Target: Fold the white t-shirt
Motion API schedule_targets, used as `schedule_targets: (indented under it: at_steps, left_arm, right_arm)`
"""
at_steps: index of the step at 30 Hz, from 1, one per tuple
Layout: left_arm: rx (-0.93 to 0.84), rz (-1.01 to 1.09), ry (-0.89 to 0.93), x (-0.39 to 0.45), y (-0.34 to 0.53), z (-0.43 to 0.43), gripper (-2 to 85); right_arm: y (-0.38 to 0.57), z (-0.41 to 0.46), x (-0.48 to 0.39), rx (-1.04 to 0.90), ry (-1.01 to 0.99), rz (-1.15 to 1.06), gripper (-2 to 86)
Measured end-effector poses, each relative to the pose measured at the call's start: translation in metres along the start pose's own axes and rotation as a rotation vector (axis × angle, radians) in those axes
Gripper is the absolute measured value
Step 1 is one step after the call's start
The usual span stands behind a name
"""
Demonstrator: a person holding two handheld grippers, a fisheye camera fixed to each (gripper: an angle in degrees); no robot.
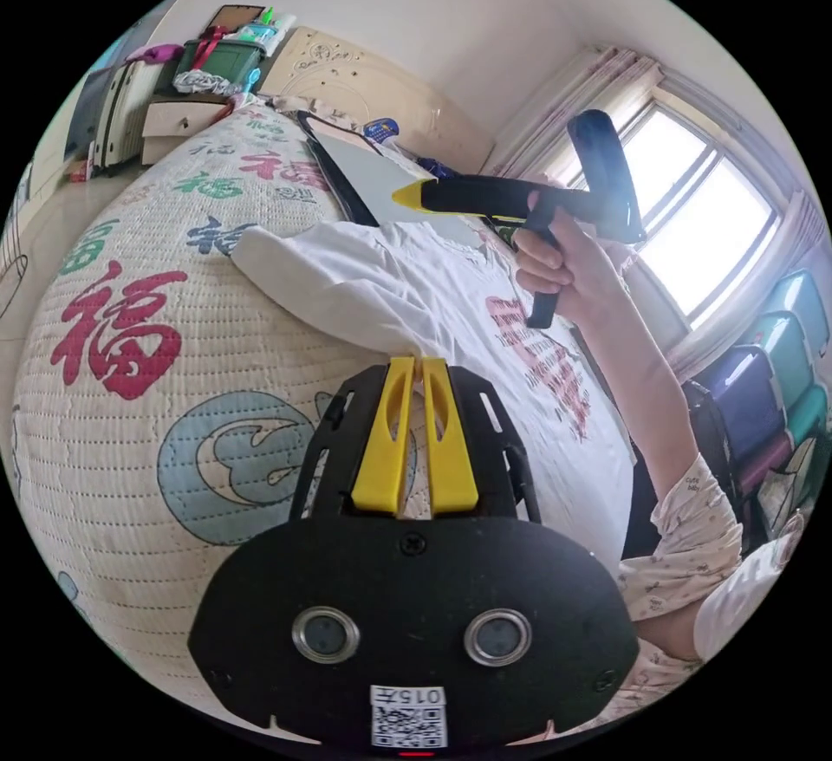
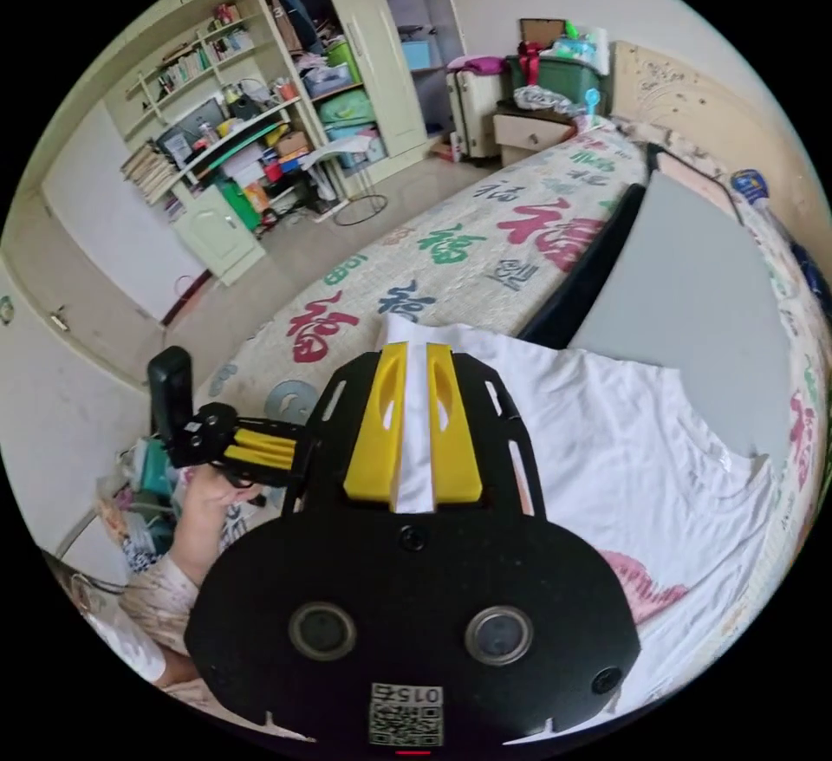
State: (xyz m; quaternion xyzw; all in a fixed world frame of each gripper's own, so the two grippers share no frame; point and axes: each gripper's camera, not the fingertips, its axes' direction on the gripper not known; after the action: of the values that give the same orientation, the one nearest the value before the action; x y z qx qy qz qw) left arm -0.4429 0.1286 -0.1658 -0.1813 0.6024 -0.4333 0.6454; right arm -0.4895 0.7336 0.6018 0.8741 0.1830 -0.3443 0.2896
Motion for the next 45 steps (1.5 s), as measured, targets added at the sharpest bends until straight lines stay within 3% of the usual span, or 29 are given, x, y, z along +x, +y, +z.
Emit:
schedule_targets:
  at_steps: [3, 9, 12, 18, 23, 29, 38, 45]
  left_arm:
    - [0.023, 0.001, 0.032, -0.013, 0.009, 0.003, -0.3]
    - [0.029, 0.007, 0.058, -0.034, 0.026, 0.02, -0.3]
    - [0.013, 0.001, 0.041, -0.042, 0.035, 0.035, -0.2]
    - [0.018, 0.026, 0.026, -0.055, 0.061, 0.06, 0.0]
    - [0.158, 0.232, -0.13, -0.028, 0.104, 0.063, 0.1]
    - [0.161, 0.43, -0.137, -0.014, 0.145, 0.098, 0.6]
    - [-0.027, 0.831, -0.283, 0.032, 0.216, 0.194, 0.7]
    - [-0.05, 0.902, -0.347, 0.029, 0.25, 0.231, 0.6]
  right_arm:
    - [-0.012, 0.032, -0.029, -0.048, -0.066, -0.083, 8.5]
    - [-0.041, 0.121, -0.069, -0.2, 0.183, -0.116, 13.2]
    - [-0.045, 0.145, -0.059, -0.186, 0.281, -0.059, 9.6]
    - [-0.033, 0.153, -0.031, -0.157, 0.225, -0.001, 1.4]
    - [0.021, 0.086, -0.013, 0.071, 0.098, 0.005, 0.6]
    - [0.134, 0.0, 0.032, 0.243, 0.097, 0.015, 0.6]
    - [0.303, -0.012, 0.12, 0.259, 0.135, 0.169, 0.6]
    - [0.357, 0.004, 0.133, 0.261, 0.283, 0.084, 0.4]
